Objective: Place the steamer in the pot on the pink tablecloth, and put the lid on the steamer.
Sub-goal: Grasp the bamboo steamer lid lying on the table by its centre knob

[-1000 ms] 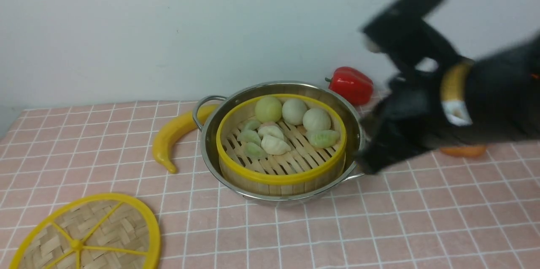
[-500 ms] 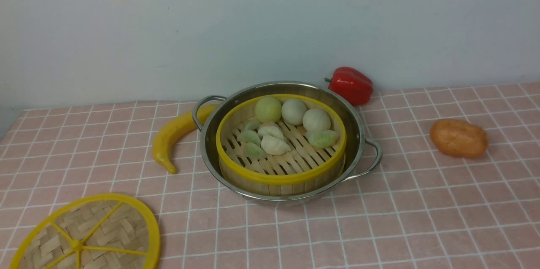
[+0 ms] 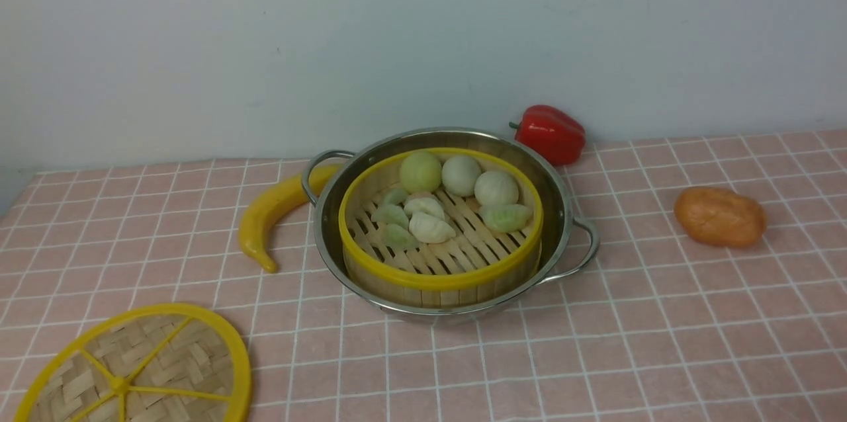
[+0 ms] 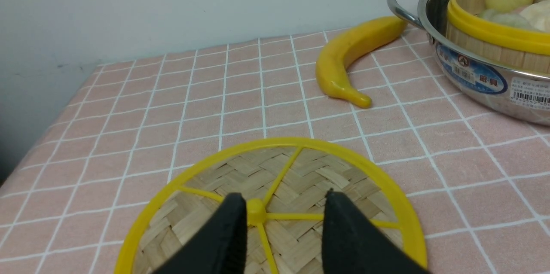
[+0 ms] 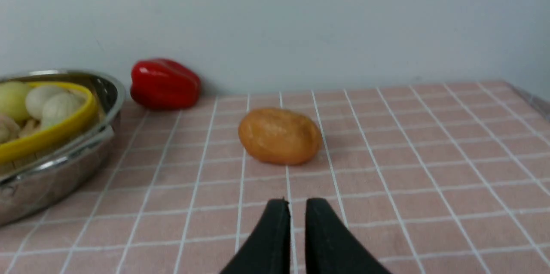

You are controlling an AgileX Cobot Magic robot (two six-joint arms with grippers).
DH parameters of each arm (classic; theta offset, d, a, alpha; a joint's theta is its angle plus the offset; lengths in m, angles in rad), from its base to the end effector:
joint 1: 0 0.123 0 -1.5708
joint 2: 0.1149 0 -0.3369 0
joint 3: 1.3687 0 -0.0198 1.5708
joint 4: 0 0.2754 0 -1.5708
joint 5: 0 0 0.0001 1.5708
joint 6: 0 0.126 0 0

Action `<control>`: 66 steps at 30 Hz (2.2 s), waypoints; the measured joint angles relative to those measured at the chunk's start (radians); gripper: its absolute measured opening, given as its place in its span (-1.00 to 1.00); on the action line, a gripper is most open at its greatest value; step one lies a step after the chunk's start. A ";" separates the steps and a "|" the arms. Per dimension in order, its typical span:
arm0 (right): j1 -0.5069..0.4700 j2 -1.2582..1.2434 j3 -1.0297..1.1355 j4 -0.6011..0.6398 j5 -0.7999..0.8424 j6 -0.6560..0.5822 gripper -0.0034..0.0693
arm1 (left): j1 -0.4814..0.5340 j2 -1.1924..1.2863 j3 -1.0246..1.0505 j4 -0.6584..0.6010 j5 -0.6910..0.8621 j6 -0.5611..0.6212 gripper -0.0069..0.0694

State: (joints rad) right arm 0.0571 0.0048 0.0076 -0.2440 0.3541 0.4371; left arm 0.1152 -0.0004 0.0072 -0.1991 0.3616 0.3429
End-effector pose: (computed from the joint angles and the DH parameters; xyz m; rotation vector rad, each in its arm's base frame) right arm 0.0602 -0.0072 0.1700 0.1970 1.8303 0.1083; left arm 0.0598 -0.0020 0.1692 0.0869 1.8445 0.1251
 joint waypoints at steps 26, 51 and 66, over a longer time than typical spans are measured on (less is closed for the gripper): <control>0.000 -0.001 0.002 0.005 -0.006 -0.022 -0.49 | 0.000 0.000 0.000 0.000 0.000 0.000 -0.18; 0.000 -0.001 0.002 0.007 -0.007 -0.022 -0.32 | 0.000 0.017 -0.099 -0.564 -0.291 -0.089 -0.18; 0.000 -0.001 0.002 0.007 -0.011 -0.022 -0.25 | 0.000 0.777 -0.767 0.225 0.793 -0.241 -0.18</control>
State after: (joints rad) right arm 0.0571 0.0040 0.0094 -0.2366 0.3432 0.4153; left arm 0.1152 0.7766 -0.7597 0.0258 1.1547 0.1022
